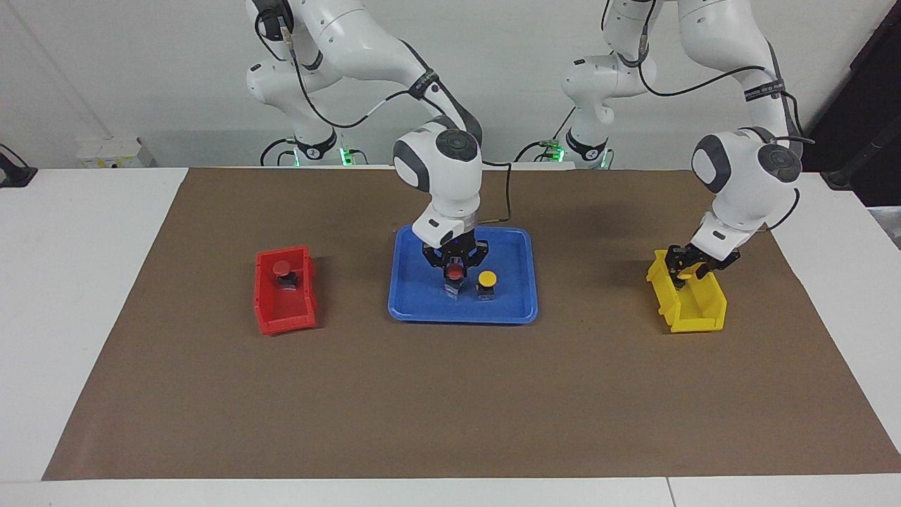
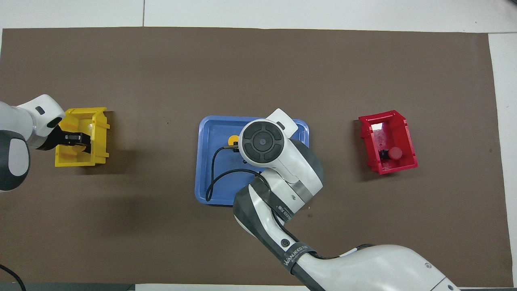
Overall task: Sort red and yellow buttons by color
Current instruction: 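Carry the red button into the red bin while the left gripper withdraws, then grasp the last yellow button on the tray with the left gripper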
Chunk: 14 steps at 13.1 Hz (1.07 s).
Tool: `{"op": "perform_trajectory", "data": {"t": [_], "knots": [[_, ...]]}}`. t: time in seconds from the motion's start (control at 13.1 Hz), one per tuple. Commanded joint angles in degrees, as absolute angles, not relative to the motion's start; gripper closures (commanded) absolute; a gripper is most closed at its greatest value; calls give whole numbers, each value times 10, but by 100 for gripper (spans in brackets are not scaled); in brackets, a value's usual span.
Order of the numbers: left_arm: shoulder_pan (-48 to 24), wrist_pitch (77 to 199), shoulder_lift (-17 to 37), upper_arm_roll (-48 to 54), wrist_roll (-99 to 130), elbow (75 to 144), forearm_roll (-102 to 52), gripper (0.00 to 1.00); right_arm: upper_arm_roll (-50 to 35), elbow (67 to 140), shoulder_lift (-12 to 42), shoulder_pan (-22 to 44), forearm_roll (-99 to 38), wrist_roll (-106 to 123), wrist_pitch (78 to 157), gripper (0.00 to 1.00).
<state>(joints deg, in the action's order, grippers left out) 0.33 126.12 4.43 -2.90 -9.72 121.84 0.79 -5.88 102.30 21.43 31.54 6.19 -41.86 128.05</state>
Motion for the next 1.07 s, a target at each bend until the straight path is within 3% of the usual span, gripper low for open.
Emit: {"op": "perform_trajectory", "data": {"t": [0.0,0.08,0.23,0.54,0.69,0.99], "knots": [[-3,1179,39,-34,-92,1167,11,22,-59,1002,209,308,75,-425,1254,75],[-4,1133,43,-33,-89,1132,11,0,-55,992,201,298,75,-414,1232,75],[-69,1095,46,-29,11,1095,22,0,-57,999,144,241,72,-328,1180,75],[-253,1150,58,-25,301,1091,15,0,-57,1034,59,104,34,-95,1092,74],[-326,1184,83,-25,366,1078,-10,0,-57,1055,55,47,26,-7,1112,74],[-403,1241,147,-25,421,1055,-26,0,-58,1148,27,-4,25,97,1214,74]]}}
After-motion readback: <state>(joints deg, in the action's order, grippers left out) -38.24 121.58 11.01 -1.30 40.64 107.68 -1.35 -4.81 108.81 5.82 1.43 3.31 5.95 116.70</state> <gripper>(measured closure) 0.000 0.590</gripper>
